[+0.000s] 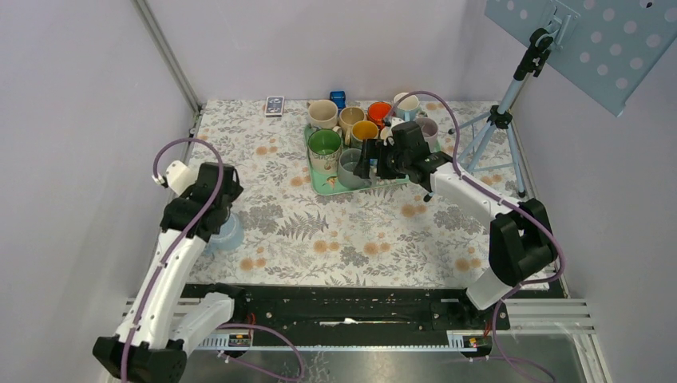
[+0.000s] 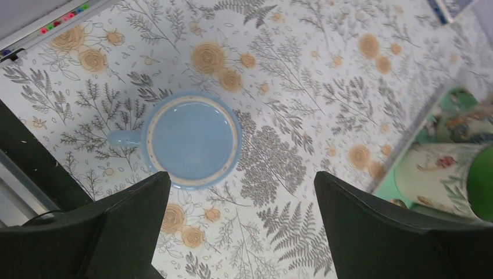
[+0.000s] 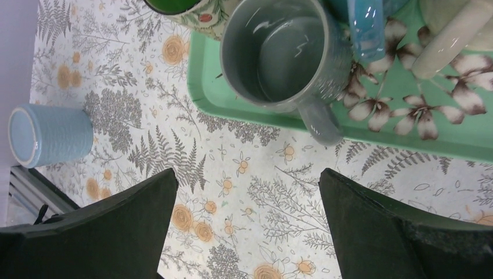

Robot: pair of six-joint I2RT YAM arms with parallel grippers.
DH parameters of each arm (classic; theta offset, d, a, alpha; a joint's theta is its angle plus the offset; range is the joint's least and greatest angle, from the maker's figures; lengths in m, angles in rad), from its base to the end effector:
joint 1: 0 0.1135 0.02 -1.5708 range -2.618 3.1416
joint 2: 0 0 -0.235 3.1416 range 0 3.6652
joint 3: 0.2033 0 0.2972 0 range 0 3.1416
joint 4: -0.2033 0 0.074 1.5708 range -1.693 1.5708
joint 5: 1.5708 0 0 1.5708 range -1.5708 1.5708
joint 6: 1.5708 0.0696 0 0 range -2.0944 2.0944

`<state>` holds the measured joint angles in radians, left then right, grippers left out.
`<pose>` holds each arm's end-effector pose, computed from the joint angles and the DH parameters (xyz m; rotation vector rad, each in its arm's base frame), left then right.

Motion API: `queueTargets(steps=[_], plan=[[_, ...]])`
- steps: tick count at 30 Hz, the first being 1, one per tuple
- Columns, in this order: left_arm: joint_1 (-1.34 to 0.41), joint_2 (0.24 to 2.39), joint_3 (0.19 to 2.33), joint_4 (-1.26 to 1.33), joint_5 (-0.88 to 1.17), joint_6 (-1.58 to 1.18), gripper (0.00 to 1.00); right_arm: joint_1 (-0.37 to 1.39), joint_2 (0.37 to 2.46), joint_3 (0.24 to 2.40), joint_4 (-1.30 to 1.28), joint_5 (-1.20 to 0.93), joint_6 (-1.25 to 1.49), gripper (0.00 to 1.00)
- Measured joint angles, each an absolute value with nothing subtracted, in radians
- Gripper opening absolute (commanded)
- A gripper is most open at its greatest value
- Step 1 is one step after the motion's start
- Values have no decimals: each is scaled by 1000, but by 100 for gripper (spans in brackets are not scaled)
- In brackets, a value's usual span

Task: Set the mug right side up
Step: Place the cup on the tray, then move the cup to the center of the board.

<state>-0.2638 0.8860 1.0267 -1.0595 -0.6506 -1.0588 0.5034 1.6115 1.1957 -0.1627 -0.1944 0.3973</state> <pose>0.2327 -0.0192 0.2929 -1.1048 1.9703 0.1314 0.3782 0.2237 0.2078 -0.2353 2.2158 0.7196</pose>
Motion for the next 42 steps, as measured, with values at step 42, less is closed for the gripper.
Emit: queueTargets(steps=[42], plan=[[232, 1199, 725, -560, 105, -921, 99, 531, 1493, 1135, -123, -282, 450, 100]])
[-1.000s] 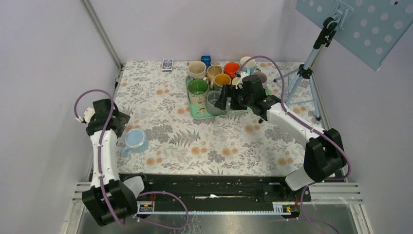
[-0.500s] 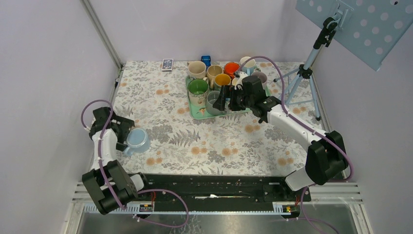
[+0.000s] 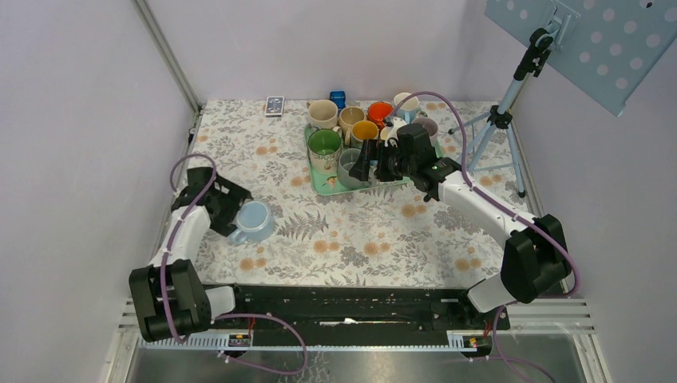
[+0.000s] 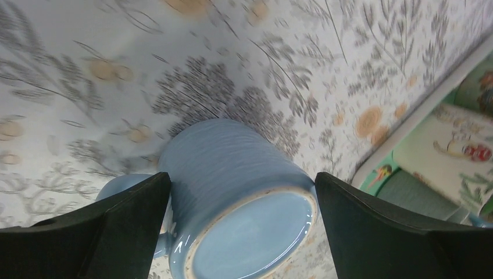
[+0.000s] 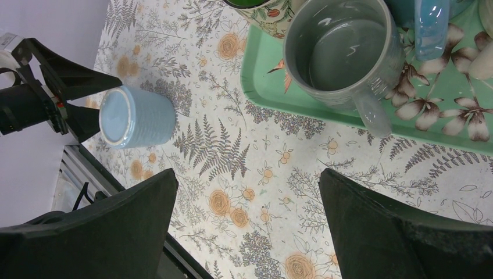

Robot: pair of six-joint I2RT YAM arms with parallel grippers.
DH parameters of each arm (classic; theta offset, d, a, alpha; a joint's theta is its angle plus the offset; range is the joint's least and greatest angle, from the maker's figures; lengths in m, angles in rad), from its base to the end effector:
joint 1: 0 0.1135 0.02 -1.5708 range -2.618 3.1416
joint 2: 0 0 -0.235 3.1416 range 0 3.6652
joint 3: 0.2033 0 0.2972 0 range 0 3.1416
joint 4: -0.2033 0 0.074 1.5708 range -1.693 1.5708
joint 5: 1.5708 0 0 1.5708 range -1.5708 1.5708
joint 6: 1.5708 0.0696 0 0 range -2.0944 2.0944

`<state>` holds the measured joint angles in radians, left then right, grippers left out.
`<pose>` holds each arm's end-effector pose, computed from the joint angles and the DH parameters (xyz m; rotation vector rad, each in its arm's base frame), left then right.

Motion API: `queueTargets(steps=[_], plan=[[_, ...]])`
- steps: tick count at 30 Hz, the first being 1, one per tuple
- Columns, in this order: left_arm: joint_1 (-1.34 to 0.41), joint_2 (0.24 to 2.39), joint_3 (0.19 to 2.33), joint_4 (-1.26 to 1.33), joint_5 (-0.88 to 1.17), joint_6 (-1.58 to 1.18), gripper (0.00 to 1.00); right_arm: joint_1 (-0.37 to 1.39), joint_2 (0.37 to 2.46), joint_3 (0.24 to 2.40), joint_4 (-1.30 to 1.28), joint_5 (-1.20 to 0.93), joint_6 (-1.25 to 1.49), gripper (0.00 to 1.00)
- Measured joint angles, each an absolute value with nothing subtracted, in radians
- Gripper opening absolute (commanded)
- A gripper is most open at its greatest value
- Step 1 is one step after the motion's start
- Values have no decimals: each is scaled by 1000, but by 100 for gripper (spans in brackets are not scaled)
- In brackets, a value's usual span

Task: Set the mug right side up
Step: Move the cup to the center of the board.

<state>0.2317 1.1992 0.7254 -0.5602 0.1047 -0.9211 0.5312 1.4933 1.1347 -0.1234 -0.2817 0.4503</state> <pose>0.2881 0.0605 0.1300 -1.4101 2.2393 -0.3764 0.3525 0.2296 0.2365 -0.2710 2.1377 0.8811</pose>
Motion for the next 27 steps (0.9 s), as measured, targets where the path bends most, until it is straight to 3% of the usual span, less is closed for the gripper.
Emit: queueTargets(steps=[14, 27], plan=[[-31, 1187, 733, -557, 50, -947, 99, 531, 1493, 1135, -131, -279, 449, 100], [-93, 1047, 725, -609, 15, -817, 99, 531, 1493, 1135, -130, -279, 449, 100]])
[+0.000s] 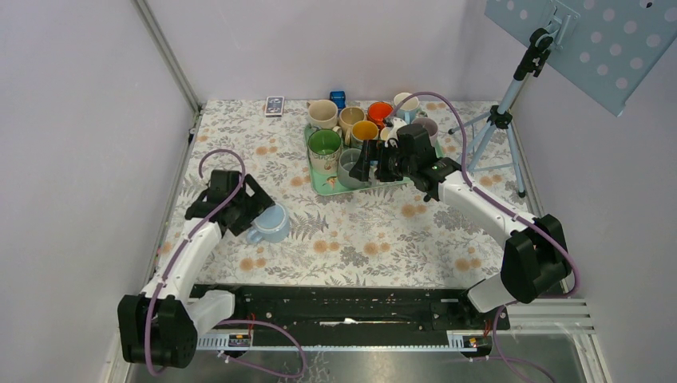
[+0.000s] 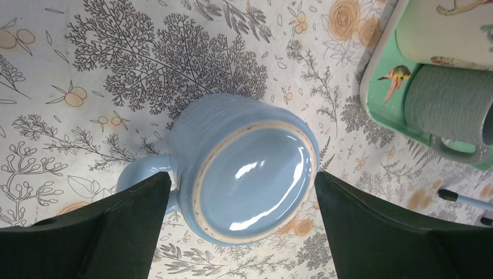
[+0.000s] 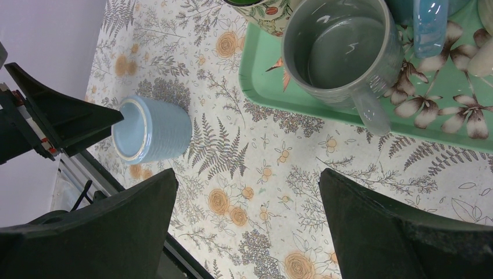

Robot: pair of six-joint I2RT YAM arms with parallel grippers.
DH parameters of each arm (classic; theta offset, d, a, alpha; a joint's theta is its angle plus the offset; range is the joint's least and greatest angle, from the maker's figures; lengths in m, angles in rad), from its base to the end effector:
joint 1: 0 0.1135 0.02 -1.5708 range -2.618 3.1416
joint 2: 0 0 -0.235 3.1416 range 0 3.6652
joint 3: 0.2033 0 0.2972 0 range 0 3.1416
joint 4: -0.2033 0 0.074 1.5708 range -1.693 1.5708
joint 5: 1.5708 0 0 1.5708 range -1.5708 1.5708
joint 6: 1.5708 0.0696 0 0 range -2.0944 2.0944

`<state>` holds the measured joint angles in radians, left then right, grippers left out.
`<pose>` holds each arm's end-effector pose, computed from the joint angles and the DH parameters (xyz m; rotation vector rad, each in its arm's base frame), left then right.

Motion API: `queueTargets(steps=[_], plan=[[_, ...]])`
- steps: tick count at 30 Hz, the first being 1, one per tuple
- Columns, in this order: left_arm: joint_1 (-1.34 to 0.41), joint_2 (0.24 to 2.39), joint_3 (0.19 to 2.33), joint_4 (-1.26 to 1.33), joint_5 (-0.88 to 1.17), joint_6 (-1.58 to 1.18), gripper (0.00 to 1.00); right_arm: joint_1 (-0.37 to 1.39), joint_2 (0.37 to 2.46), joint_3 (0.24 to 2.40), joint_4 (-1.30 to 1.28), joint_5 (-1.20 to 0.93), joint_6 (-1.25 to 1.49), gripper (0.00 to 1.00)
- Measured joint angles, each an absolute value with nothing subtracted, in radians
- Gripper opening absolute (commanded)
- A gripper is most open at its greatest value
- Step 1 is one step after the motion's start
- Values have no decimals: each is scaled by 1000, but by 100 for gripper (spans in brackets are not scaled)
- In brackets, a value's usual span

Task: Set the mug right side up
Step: Move the cup to the center of the board.

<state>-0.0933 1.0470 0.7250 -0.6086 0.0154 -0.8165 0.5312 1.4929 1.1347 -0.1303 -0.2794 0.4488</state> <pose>0.2820 -0.0275 0.1666 -0.8945 2.3834 -0.3884 0.3522 0.2292 0.2358 -0.2705 2.1439 0.8762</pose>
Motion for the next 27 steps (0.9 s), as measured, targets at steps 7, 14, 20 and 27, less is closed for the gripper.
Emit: queueTargets(steps=[7, 14, 20, 27], plan=[[-120, 1038, 697, -614, 40, -792, 99, 531, 1491, 1134, -131, -279, 449, 100], [-178, 1019, 693, -635, 48, -797, 99, 536, 1463, 1127, -133, -277, 449, 100], [-243, 1014, 693, -642, 48, -802, 99, 538, 1452, 1124, -138, -272, 450, 100], [-352, 1027, 693, -650, 32, -813, 99, 543, 1432, 1106, -144, -269, 450, 100]])
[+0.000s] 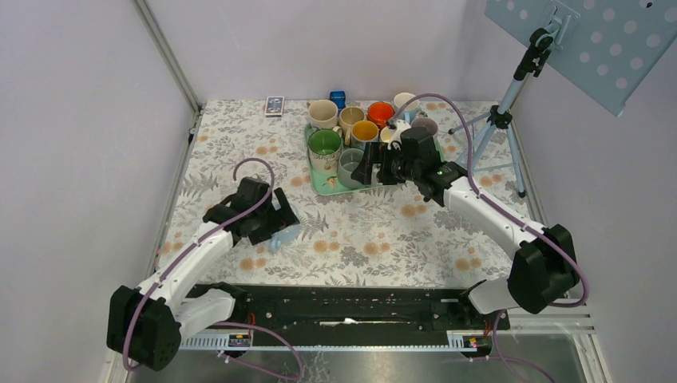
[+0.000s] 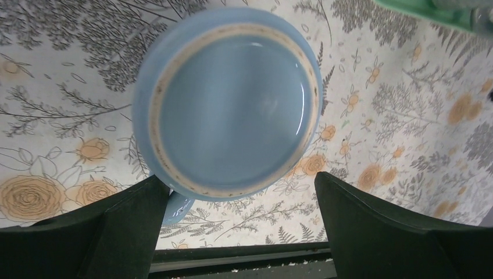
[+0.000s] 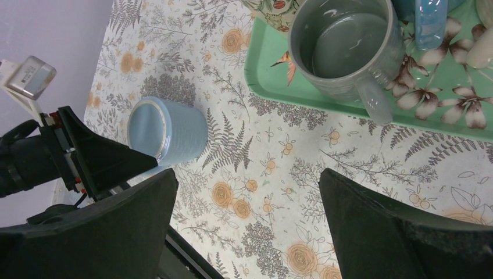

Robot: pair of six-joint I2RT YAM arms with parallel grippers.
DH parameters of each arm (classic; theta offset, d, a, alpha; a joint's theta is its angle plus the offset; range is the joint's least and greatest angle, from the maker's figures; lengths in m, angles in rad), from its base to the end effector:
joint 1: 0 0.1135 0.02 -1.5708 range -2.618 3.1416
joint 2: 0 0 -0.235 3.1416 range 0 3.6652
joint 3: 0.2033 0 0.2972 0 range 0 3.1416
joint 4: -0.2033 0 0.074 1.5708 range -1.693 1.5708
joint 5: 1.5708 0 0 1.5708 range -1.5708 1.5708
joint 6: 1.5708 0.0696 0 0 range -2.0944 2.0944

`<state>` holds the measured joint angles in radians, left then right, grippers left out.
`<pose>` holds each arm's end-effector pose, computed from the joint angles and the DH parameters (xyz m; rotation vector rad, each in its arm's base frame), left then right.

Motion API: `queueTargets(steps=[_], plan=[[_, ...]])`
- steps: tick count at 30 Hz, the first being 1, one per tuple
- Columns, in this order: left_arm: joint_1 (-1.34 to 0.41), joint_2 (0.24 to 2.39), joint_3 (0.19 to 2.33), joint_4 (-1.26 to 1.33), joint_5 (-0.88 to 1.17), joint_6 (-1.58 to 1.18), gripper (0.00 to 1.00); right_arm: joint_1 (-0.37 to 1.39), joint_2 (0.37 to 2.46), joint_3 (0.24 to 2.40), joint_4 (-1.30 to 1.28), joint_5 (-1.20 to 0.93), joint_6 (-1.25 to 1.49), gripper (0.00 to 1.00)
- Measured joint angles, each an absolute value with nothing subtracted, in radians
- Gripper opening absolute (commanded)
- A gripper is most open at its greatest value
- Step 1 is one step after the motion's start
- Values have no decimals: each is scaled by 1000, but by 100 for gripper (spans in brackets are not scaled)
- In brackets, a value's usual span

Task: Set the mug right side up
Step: Move the cup to the center of the board.

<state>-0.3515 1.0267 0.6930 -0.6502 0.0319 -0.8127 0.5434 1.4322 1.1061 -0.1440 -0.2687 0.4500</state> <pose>0.2551 -0.0959 0.1564 -0.5885 2.5622 -0.4718 0.3399 0.2269 0.2459 -0.2766 2.1250 0.8782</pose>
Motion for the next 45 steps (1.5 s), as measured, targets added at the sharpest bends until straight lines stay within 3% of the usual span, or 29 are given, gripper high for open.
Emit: queueTargets(steps=[9, 12, 19, 28, 45], plan=[[-501, 1115, 704, -657, -58, -831, 98, 543, 1375, 1043, -90, -254, 495, 100], [-536, 1145, 717, -657, -103, -831, 92, 544, 1366, 1011, -55, -255, 530, 100], [-588, 1213, 752, -664, -167, -811, 66, 543, 1315, 942, 20, -242, 593, 100], [-605, 1251, 771, -649, -193, -785, 53, 543, 1270, 891, 110, -218, 632, 100], [-688, 1251, 726, -570, -354, -793, 44, 543, 1267, 870, 178, -246, 676, 100]])
